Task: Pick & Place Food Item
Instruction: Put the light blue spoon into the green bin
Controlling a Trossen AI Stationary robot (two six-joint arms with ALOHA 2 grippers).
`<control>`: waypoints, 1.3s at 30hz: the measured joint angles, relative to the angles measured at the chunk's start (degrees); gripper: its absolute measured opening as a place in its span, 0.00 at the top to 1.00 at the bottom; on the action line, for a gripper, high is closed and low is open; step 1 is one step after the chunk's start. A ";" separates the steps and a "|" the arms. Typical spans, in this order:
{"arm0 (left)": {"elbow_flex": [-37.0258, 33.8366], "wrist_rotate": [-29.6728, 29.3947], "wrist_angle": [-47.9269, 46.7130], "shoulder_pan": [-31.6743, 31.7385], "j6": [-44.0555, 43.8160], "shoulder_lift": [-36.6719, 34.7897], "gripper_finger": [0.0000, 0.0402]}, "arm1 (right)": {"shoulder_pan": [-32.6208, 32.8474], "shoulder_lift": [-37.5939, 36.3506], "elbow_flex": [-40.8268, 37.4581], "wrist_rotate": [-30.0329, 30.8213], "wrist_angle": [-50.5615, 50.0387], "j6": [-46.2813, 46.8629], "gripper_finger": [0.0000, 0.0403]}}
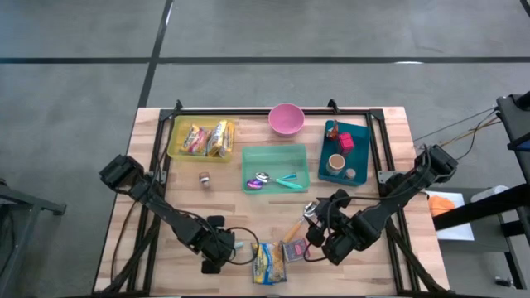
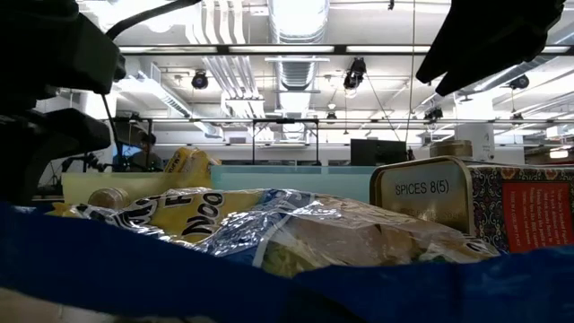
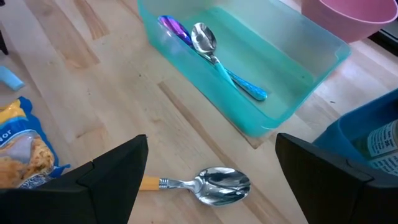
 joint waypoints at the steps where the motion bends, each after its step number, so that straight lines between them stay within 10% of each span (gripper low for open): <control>1: 0.04 -0.08 -0.06 0.00 -0.01 0.32 0.55 | 0.00 0.00 0.00 -0.01 0.14 -0.09 0.13; 8: 0.31 -1.14 -0.76 -0.11 -0.64 1.41 0.64 | 0.00 0.00 -0.07 -0.18 0.63 -0.06 0.13; 15: 1.44 -0.88 -1.39 -0.12 -0.65 0.68 0.93 | 0.00 0.00 -0.25 -0.19 1.20 -0.06 0.13; 39: 21.14 -19.90 -18.64 7.23 16.90 0.37 0.93 | -0.02 0.00 -2.61 -2.73 4.59 0.42 0.13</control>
